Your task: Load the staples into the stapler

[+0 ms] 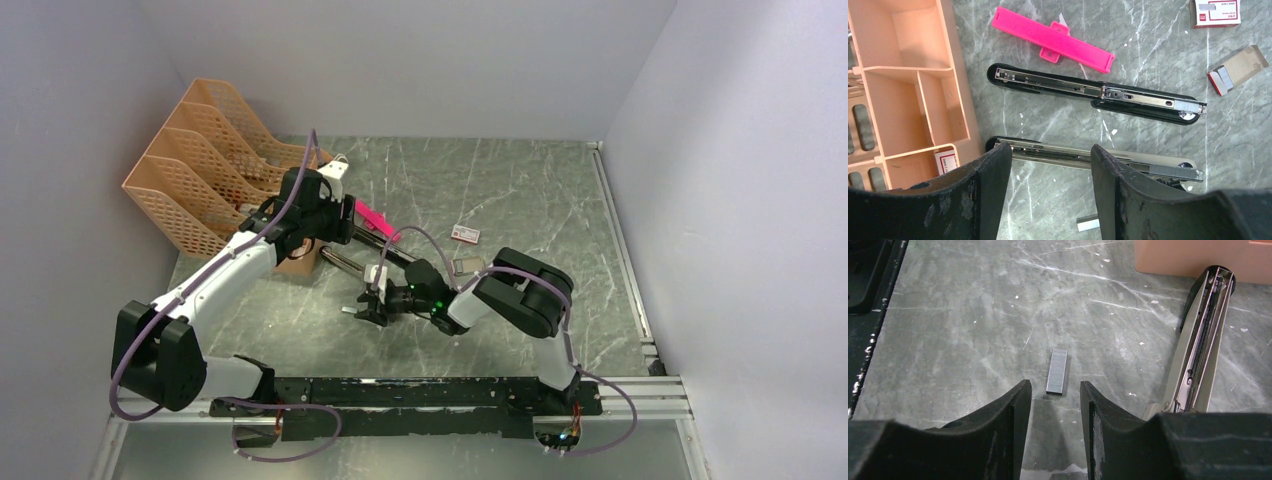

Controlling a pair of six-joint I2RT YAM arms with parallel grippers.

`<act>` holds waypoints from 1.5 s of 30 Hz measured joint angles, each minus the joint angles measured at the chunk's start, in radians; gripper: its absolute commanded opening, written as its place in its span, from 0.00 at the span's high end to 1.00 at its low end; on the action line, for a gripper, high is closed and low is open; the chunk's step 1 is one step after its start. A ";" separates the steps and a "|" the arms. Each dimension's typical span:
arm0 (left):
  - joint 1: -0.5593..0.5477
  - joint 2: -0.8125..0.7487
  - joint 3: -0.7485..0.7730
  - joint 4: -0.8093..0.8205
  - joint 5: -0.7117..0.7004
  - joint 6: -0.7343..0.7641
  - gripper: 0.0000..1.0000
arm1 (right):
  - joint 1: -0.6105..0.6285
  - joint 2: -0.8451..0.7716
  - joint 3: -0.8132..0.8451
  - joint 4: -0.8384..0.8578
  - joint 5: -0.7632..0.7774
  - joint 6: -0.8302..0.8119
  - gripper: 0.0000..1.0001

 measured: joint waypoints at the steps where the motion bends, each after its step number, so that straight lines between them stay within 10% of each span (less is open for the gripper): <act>1: -0.001 0.000 0.000 0.000 0.000 0.000 0.36 | 0.000 0.006 0.006 0.000 0.000 0.001 0.56; 45: -0.012 -0.005 0.000 0.001 -0.003 0.000 0.36 | 0.008 0.055 0.056 -0.038 0.019 0.002 0.85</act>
